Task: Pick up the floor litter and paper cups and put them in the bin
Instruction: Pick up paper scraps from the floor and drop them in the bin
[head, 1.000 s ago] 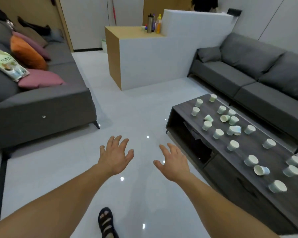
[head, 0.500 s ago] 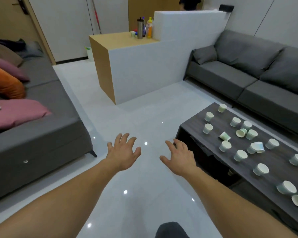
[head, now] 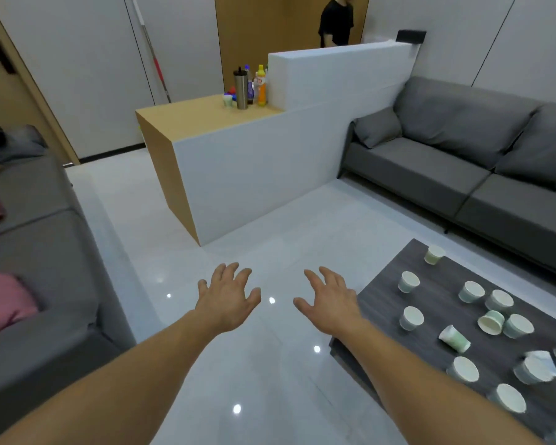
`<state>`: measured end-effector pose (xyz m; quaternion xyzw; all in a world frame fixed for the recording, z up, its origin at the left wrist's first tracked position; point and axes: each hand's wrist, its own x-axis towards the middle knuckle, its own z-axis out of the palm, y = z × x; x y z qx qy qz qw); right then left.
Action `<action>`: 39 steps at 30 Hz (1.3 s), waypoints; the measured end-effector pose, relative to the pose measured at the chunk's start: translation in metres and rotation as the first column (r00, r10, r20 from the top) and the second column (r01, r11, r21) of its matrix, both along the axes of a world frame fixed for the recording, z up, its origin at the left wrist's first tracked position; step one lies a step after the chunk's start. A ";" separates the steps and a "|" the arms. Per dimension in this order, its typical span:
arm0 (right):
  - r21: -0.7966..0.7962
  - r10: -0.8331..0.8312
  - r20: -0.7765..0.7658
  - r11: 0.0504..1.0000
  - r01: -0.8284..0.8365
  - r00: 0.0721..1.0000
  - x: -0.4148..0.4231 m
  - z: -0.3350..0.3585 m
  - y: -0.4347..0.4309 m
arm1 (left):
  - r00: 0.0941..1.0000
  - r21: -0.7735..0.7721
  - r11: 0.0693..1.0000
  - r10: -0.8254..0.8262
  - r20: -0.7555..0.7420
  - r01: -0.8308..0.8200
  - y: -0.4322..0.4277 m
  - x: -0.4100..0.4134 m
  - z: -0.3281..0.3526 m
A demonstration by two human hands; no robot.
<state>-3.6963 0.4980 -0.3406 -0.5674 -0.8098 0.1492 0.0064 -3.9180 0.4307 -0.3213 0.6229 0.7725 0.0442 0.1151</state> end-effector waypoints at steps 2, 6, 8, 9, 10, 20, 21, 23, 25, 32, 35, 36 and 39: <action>-0.011 -0.006 0.003 1.000 0.006 1.000 -0.007 0.002 0.039 | 1.000 -0.014 1.000 -0.025 -0.001 0.025 0.038 -0.005 -0.001; -0.037 -0.046 0.003 0.998 0.046 0.999 -0.022 -0.006 0.115 | 0.997 -0.028 0.997 -0.074 0.002 0.074 0.125 -0.018 -0.013; -0.044 -0.074 0.018 0.996 0.075 0.997 -0.027 -0.012 0.158 | 0.994 -0.035 0.994 -0.107 0.010 0.108 0.178 -0.025 -0.021; -0.045 -0.097 0.024 0.994 0.098 0.995 -0.029 -0.015 0.181 | 0.991 -0.034 0.991 -0.132 0.010 0.133 0.206 -0.028 -0.025; -0.044 -0.123 0.027 0.991 0.124 0.992 -0.030 -0.018 0.204 | 0.987 -0.030 0.987 -0.160 0.012 0.161 0.235 -0.031 -0.030; -0.117 -0.434 0.062 0.891 0.438 0.899 -0.001 -0.023 0.372 | 0.900 -0.068 0.898 -0.432 0.055 0.435 0.487 -0.009 -0.027; -0.126 -0.455 0.060 0.879 0.459 0.888 0.005 -0.025 0.385 | 0.888 -0.070 0.886 -0.456 0.055 0.459 0.506 -0.001 -0.029; -0.133 -0.498 0.048 0.856 0.500 0.866 0.021 -0.034 0.417 | 0.864 -0.065 0.861 -0.501 0.053 0.504 0.548 0.019 -0.034; -0.134 -0.545 0.041 0.828 0.545 0.838 0.041 -0.041 0.458 | 0.838 -0.069 0.836 -0.543 0.043 0.545 0.595 0.043 -0.038; -0.152 -0.630 0.026 0.765 0.626 0.776 0.129 -0.050 0.593 | 0.771 -0.132 0.762 -0.637 0.017 0.633 0.760 0.147 -0.038; -0.125 -0.660 0.044 0.741 0.660 0.750 0.178 -0.043 0.648 | 0.749 -0.124 0.742 -0.662 0.021 0.659 0.823 0.195 -0.033; -0.127 -0.672 0.043 0.730 0.672 0.739 0.193 -0.041 0.665 | 0.735 -0.127 0.727 -0.677 0.030 0.675 0.843 0.210 -0.033; -0.142 -0.714 0.044 0.688 0.712 0.699 0.231 -0.043 0.709 | 0.692 -0.134 0.683 -0.721 0.038 0.718 0.899 0.250 -0.036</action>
